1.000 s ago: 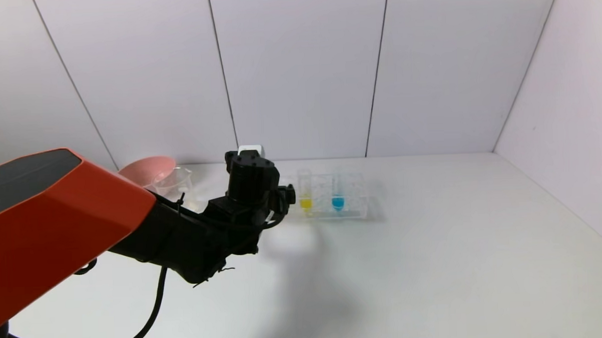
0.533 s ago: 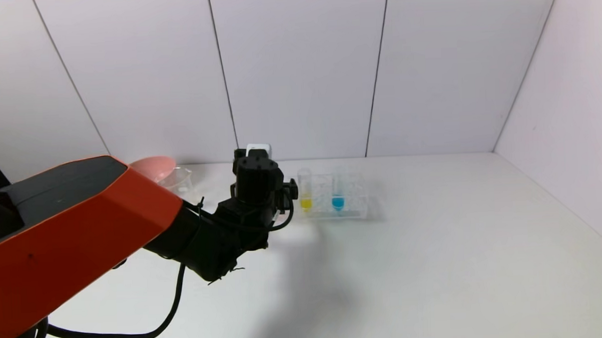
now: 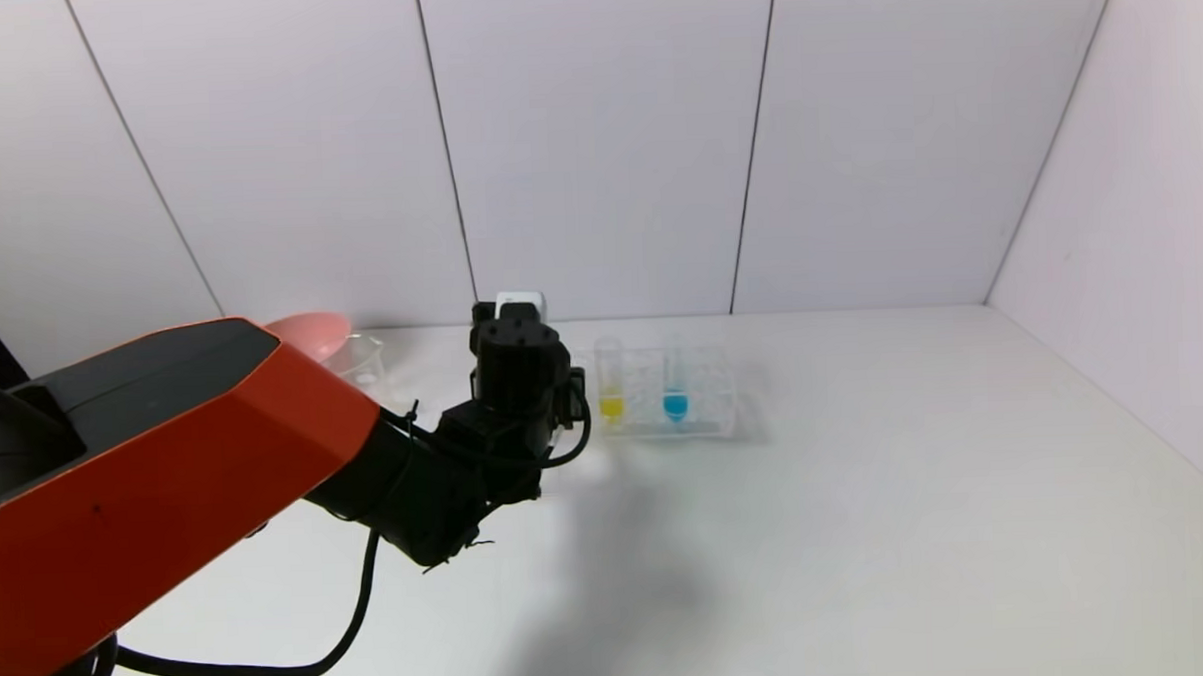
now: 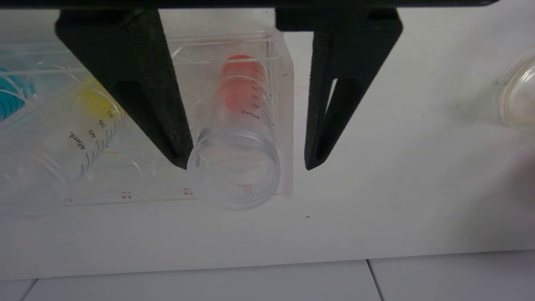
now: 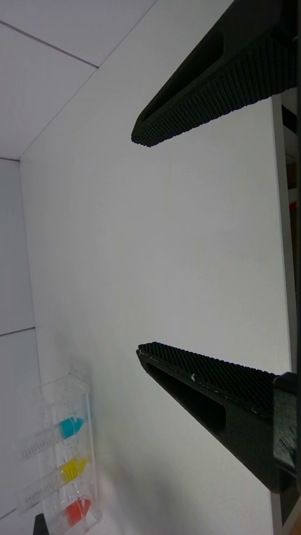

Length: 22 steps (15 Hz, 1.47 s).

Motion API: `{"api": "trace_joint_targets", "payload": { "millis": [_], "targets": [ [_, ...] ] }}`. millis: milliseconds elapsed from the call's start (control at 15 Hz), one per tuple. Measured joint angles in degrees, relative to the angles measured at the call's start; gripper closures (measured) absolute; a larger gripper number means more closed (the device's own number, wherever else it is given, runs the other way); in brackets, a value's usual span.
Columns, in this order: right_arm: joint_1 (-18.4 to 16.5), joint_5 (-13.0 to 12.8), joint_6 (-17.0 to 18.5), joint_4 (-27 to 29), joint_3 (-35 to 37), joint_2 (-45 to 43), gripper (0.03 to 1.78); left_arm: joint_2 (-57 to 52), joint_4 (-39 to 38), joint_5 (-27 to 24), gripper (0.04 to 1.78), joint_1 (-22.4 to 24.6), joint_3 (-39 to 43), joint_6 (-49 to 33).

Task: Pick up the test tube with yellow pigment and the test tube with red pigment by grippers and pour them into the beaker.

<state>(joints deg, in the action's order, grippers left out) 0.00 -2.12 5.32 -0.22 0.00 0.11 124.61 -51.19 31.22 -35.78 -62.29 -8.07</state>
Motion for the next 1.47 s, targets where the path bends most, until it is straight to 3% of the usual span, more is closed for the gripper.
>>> {"api": "trace_joint_targets", "payload": {
  "millis": [133, 200, 667, 1067, 1267, 1467],
  "targets": [
    [0.0, -0.1, 0.0, 0.0, 0.0, 0.0, 0.10, 0.0, -0.4, -0.1, 1.33, 0.0, 0.0, 0.0],
    [0.0, 0.0, 0.0, 0.0, 0.0, 0.0, 0.10, 0.0, -0.4, -0.1, 1.37, 0.0, 0.0, 0.0],
    [0.0, 0.0, 0.0, 0.0, 0.0, 0.0, 0.10, -5.7, 0.8, -1.2, 1.38, 0.0, -1.6, 5.6],
    [0.0, 0.0, 0.0, 0.0, 0.0, 0.0, 0.10, -15.6, 8.2, -5.8, 1.38, 0.3, -1.8, 6.9],
    [0.0, 0.0, 0.0, 0.0, 0.0, 0.0, 0.10, -20.6, 10.2, -12.6, 1.38, 4.7, 3.2, 7.0],
    [0.0, 0.0, 0.0, 0.0, 0.0, 0.0, 0.10, -27.1, 14.9, -22.8, 1.38, 14.6, 9.3, 6.8]
  ]
}}
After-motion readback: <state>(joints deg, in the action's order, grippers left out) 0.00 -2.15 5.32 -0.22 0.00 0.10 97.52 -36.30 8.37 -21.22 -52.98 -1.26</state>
